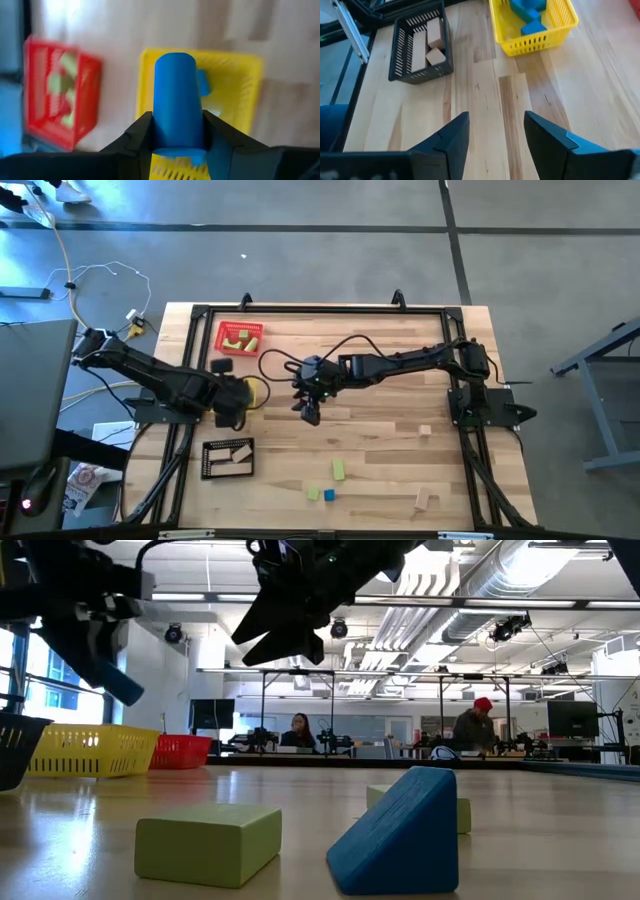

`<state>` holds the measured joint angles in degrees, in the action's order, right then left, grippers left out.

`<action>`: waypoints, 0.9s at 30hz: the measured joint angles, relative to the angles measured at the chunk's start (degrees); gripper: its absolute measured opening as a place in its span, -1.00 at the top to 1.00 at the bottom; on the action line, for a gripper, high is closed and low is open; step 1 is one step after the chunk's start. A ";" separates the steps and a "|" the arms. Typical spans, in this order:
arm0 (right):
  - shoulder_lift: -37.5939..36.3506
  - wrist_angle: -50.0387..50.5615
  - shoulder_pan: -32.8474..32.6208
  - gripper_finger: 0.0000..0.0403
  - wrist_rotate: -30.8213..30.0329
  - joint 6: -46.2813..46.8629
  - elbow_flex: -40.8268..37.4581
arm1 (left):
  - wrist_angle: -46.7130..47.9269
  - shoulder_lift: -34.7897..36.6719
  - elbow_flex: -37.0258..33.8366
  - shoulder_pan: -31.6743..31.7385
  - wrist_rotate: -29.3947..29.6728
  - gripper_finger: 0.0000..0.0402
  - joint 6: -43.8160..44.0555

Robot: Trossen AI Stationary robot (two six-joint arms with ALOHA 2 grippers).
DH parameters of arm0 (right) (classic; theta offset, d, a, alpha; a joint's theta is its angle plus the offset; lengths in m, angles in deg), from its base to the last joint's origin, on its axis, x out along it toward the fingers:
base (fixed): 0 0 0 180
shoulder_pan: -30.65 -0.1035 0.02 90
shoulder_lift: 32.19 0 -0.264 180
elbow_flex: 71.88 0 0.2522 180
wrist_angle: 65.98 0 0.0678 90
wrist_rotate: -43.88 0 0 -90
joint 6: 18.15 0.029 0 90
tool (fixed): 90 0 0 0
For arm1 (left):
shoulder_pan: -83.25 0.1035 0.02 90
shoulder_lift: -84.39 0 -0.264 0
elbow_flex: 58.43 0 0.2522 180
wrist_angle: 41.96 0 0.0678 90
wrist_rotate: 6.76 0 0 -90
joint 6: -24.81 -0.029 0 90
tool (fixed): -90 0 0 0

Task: Sort & place blocks by color
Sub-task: Put the cylinder blue block into the yellow basket

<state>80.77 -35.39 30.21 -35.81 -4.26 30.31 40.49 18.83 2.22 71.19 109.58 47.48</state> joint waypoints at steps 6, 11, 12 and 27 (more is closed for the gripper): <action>0.02 4.66 0.02 0.14 -0.12 -0.02 0.00 | 0.61 0.02 -3.10 -1.11 0.93 0.43 5.57; 0.02 11.70 -0.01 0.14 -0.15 1.13 0.00 | -0.99 0.00 -6.72 -1.09 -0.17 0.40 5.91; 0.02 13.08 -0.15 0.14 -0.17 1.25 0.00 | -1.12 -0.02 -6.95 -1.10 -0.70 0.40 6.15; 0.04 34.14 -6.58 0.14 -5.65 7.96 0.00 | -3.39 -0.02 -7.02 -0.96 -1.89 0.19 5.81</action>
<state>80.82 -1.25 23.62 -41.46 3.70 30.31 37.10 18.81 -4.80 70.24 107.69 53.28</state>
